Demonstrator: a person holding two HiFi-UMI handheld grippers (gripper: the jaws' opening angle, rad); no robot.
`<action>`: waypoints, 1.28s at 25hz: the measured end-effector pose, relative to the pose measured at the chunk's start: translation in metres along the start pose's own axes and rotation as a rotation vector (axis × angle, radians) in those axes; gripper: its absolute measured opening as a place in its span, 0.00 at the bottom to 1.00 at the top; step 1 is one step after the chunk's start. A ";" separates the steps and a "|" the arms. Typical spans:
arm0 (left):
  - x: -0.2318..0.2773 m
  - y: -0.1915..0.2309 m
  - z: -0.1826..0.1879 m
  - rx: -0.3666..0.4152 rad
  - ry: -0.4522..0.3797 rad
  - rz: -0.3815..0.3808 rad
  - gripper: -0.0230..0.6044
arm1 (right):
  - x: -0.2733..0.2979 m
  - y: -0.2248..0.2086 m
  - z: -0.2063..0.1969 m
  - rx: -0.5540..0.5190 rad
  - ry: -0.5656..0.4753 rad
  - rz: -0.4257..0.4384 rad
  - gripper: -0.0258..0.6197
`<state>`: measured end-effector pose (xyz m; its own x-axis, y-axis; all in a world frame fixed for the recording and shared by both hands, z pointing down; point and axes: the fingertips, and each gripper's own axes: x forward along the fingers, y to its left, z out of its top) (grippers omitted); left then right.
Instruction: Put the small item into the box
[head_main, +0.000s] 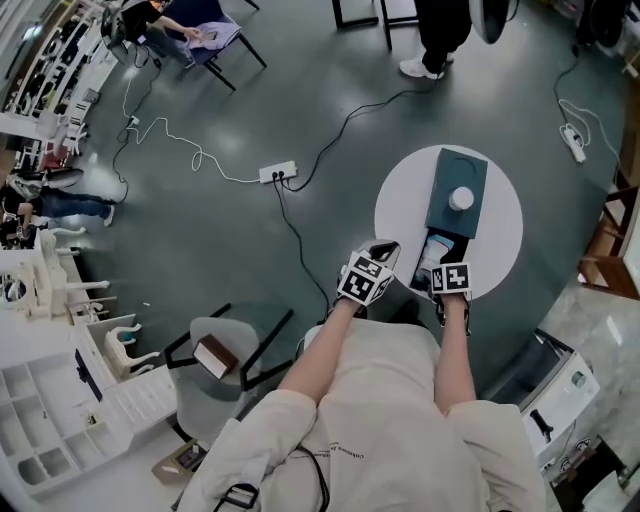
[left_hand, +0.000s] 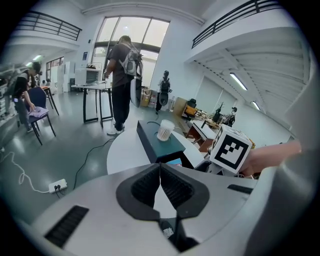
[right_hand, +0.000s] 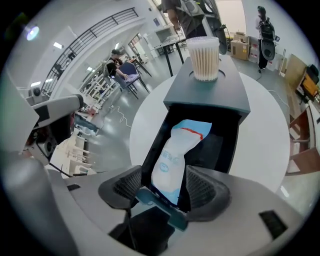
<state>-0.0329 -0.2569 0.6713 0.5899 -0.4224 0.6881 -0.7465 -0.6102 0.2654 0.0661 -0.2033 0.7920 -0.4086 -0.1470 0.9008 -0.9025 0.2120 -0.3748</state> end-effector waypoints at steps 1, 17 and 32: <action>-0.004 -0.002 -0.001 -0.005 -0.007 0.003 0.07 | -0.003 0.001 -0.001 -0.009 -0.002 -0.002 0.46; -0.031 -0.051 -0.013 0.002 -0.094 0.006 0.07 | -0.049 0.016 -0.031 -0.100 -0.076 -0.002 0.46; -0.036 -0.094 -0.043 -0.029 -0.137 0.011 0.07 | -0.098 0.026 -0.037 -0.195 -0.465 -0.019 0.45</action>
<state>0.0026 -0.1554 0.6504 0.6165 -0.5181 0.5929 -0.7608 -0.5861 0.2789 0.0873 -0.1480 0.7023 -0.4493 -0.5581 0.6976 -0.8866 0.3748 -0.2711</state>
